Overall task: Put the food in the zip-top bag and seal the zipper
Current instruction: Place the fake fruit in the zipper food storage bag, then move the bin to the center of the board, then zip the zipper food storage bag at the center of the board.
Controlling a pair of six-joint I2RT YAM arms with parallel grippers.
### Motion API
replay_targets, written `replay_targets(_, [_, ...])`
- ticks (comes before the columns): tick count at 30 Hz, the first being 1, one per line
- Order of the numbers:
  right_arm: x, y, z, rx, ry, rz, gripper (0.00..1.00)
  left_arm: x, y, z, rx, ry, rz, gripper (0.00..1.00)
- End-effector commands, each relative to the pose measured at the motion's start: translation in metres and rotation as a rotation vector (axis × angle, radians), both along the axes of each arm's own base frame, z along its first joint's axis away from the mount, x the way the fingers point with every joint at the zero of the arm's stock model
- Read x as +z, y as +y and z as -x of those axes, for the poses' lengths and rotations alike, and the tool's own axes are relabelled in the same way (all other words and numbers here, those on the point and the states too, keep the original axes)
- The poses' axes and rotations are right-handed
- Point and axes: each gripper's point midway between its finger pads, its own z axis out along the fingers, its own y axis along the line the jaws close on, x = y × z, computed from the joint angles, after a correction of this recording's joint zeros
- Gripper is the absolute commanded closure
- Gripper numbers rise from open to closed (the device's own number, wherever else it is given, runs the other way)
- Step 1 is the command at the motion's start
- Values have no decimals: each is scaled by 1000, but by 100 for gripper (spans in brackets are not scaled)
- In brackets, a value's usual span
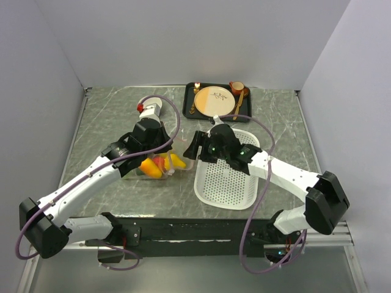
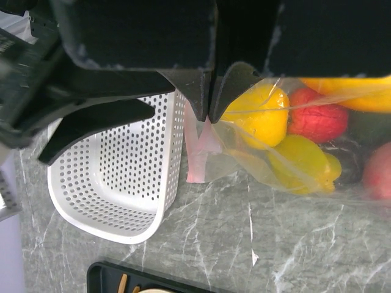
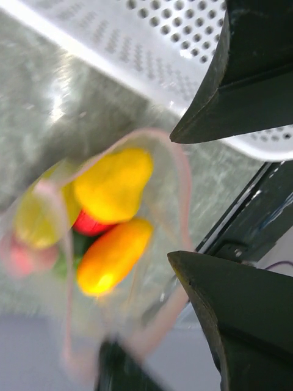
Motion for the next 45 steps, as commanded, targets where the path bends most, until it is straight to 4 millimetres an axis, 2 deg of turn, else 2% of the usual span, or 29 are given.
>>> replay_targets(1, [-10,2,3,8,36,-14,23,30,10,-4,52,-69,34,99])
replay_targets(8, [-47,10,-4,18,116,70,24,30,28,-2,132,-67,22,99])
replay_targets(11, [-64,5,-6,0,150,127,24,29,29,0,134,-64,28,99])
replay_targets(16, [-84,-22,-10,-70,170,223,24,28,30,1,134,-57,33,99])
replay_targets(19, [-81,-29,-12,-65,148,225,23,28,27,1,124,-58,40,99])
replay_targets(22, [-68,-27,-16,-52,110,179,21,26,24,1,112,-54,43,99])
replay_targets(26, [-57,-14,-19,-29,117,102,22,26,22,-1,108,-51,42,99])
replay_targets(28, [-61,-7,-19,-11,140,91,24,28,21,-1,104,-54,46,99])
replay_targets(31, [-66,4,-16,26,174,65,35,29,20,-1,101,-56,48,99])
replay_targets(32, [-64,7,-17,30,171,45,46,29,20,-1,102,-56,46,99])
replay_targets(34, [-58,15,-14,64,167,-7,54,29,21,-1,103,-56,45,99])
replay_targets(38, [-52,23,-11,104,172,-44,58,27,19,0,95,-53,52,99])
replay_targets(40, [-49,24,-11,105,165,-52,74,26,18,1,88,-50,53,99])
replay_targets(42, [-42,21,-12,96,144,-62,100,25,18,1,85,-46,52,99])
replay_targets(45, [-23,22,-10,99,94,-100,100,25,20,2,90,-43,47,99])
